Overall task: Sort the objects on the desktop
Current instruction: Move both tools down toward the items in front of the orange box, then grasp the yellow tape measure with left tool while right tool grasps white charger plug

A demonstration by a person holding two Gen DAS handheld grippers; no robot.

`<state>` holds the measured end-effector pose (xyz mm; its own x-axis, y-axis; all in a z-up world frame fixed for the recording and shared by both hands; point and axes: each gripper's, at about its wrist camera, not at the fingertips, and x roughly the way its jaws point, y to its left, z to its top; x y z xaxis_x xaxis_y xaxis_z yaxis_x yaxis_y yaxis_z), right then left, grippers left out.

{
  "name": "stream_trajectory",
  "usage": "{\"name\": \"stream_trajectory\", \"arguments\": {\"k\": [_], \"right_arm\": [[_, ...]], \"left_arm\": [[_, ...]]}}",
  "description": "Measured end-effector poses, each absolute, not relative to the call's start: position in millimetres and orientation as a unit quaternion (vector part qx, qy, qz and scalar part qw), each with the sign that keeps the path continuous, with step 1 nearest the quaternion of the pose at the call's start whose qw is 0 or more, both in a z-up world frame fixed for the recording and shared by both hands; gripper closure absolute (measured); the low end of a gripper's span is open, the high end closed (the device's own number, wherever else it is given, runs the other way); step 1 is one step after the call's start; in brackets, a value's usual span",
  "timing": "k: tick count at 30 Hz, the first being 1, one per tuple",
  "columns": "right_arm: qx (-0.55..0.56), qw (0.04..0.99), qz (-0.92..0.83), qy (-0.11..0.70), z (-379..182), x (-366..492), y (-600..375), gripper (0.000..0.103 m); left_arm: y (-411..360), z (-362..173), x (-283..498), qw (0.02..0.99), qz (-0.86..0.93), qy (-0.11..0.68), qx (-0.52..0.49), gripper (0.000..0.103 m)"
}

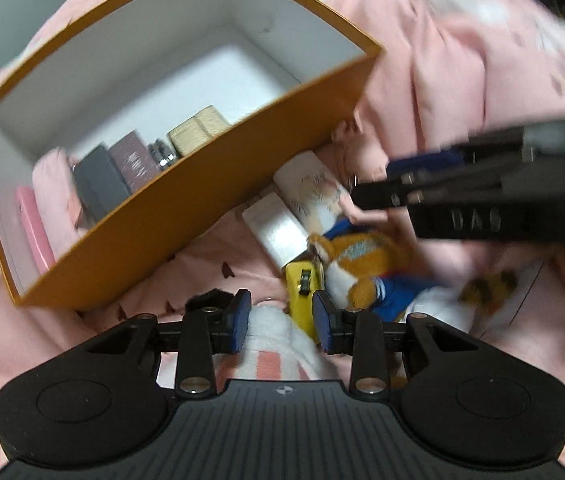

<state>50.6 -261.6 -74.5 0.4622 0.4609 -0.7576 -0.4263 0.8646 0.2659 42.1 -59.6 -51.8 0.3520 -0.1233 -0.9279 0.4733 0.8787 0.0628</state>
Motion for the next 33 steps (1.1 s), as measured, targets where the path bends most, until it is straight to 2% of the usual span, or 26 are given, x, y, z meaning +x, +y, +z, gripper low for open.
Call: {"name": "stream_trajectory", "arguments": {"k": [3, 8, 14, 17, 19, 33], "right_arm": [[0.026, 0.855, 0.264, 0.446, -75, 49, -264, 0.061], [0.033, 0.854, 0.270, 0.443, -76, 48, -266, 0.059], [0.041, 0.853, 0.274, 0.442, -76, 48, -268, 0.057], [0.046, 0.852, 0.275, 0.442, -77, 48, -269, 0.056], [0.050, 0.852, 0.277, 0.442, -77, 49, -270, 0.056], [0.063, 0.848, 0.283, 0.444, -79, 50, -272, 0.056]], "left_arm": [[-73, -60, 38, 0.795, -0.184, 0.531, 0.229, 0.064], [-88, -71, 36, 0.781, -0.203, 0.519, 0.282, 0.064], [-80, -73, 46, 0.784, -0.210, 0.535, 0.236, 0.064], [-69, -70, 48, 0.795, -0.210, 0.535, 0.194, 0.070], [-64, -70, 48, 0.799, -0.208, 0.535, 0.177, 0.070], [-65, -70, 31, 0.806, -0.223, 0.507, 0.209, 0.070]]}}
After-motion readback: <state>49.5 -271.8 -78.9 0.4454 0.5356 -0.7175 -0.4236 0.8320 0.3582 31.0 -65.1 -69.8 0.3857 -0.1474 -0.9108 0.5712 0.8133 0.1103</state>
